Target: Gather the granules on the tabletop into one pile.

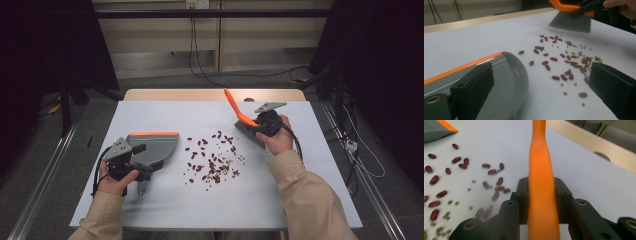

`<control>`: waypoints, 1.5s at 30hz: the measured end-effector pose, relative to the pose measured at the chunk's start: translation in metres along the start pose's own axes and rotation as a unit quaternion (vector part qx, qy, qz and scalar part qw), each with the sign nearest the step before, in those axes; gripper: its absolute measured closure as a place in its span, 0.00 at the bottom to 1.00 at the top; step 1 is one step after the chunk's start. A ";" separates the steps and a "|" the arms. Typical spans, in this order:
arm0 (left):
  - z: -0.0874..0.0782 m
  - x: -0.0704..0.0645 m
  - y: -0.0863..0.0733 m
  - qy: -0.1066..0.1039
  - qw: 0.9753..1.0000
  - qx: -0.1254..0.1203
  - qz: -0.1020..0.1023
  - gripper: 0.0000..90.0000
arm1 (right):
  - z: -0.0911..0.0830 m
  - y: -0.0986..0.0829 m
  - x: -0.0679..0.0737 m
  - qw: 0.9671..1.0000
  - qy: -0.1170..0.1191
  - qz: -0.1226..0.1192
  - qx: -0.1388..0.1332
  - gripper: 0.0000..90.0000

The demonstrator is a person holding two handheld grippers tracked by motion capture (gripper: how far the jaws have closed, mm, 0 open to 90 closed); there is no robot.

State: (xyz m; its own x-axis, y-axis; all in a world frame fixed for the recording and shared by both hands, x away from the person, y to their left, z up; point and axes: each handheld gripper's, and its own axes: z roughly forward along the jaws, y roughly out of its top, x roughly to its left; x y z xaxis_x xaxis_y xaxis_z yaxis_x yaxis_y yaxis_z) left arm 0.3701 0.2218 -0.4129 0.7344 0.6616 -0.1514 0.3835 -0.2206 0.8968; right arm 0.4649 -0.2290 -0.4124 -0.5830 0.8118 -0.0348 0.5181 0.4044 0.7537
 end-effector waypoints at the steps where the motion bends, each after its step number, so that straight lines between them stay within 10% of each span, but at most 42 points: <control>1: -0.001 0.001 0.000 0.002 1.000 0.000 -0.002 0.07 | 0.006 0.004 0.000 1.000 0.005 -0.007 -0.004 0.78; 10: -0.005 0.008 -0.004 0.013 1.000 -0.002 -0.013 0.07 | 0.053 0.023 0.006 0.995 0.042 -0.088 -0.012 0.78; 21: -0.007 0.009 -0.005 0.021 1.000 -0.001 -0.013 0.07 | 0.035 0.012 0.030 0.979 0.104 -0.174 0.003 0.78; 33: -0.007 0.006 -0.005 0.021 1.000 0.000 -0.006 0.07 | 0.006 -0.008 0.050 0.971 0.136 -0.198 0.006 0.78; 45: -0.007 0.003 -0.003 0.018 1.000 -0.003 -0.004 0.07 | -0.012 -0.013 0.061 0.972 0.152 -0.181 -0.015 0.78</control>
State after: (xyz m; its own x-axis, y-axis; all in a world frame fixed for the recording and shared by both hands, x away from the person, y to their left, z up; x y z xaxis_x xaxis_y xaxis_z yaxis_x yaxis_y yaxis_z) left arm 0.3672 0.2293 -0.4135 0.7113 0.6880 -0.1436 0.3860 -0.2116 0.8979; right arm 0.4148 -0.1895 -0.4164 -0.8835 0.4555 -0.1095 0.2289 0.6237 0.7474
